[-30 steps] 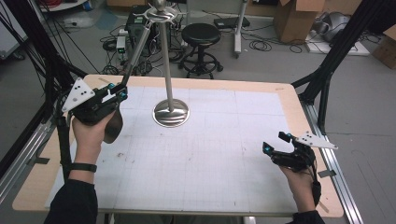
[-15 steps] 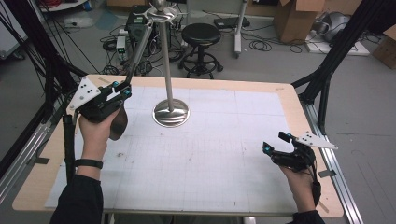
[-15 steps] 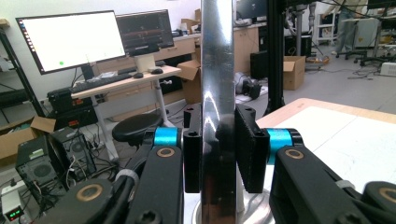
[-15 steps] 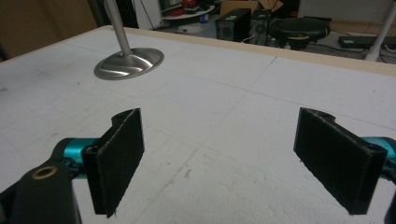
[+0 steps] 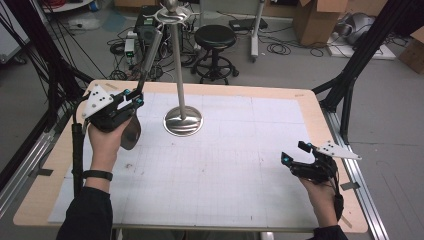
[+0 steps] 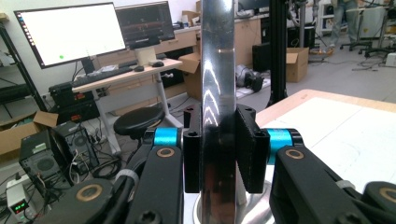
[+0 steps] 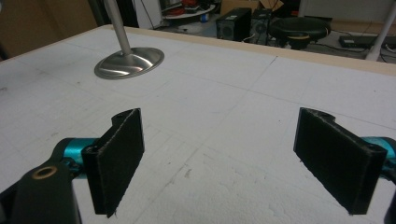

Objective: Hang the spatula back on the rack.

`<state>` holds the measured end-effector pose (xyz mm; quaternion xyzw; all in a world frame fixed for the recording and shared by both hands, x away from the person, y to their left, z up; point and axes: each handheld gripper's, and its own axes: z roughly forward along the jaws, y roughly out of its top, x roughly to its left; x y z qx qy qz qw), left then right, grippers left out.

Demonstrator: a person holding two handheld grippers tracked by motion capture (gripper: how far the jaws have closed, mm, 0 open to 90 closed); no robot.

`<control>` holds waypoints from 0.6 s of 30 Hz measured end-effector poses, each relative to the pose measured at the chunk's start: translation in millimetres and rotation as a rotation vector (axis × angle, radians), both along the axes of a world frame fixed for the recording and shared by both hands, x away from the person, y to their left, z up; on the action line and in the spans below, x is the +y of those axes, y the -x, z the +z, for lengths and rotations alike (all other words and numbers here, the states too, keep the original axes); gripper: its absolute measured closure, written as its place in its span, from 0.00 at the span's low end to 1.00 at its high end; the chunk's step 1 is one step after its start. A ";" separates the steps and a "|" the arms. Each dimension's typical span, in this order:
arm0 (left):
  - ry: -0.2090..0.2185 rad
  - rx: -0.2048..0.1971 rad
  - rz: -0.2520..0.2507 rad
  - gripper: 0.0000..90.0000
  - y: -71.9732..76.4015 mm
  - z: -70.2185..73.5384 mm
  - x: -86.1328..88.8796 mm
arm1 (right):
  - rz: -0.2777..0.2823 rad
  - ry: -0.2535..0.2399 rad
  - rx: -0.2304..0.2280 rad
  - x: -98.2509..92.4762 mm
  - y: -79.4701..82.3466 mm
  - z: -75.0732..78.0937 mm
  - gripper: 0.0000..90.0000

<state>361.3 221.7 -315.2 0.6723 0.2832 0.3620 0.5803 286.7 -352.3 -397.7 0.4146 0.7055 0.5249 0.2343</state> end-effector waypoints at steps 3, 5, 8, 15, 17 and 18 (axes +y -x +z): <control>-0.006 0.005 0.003 0.83 -1.8 -1.6 -1.8 | 0.000 0.000 0.000 0.0 0.0 0.0 0.17; -0.011 0.013 0.008 0.83 -2.6 -2.6 -2.5 | 0.000 -0.002 0.001 -0.1 0.2 0.0 0.17; -0.025 0.017 0.011 0.83 -4.1 -3.6 -3.5 | -0.001 -0.004 0.002 -0.3 0.1 0.0 0.17; -0.007 0.029 -0.009 0.79 -7.7 -6.4 -7.8 | 0.001 -0.001 0.001 -0.1 -0.2 -0.2 0.17; 0.001 0.026 -0.010 0.72 -6.8 -4.7 -8.0 | 0.001 -0.003 0.000 -0.1 0.0 0.1 0.17; 0.003 0.027 -0.007 0.71 -5.6 -4.0 -7.8 | 0.000 -0.004 0.000 0.1 0.3 0.2 0.17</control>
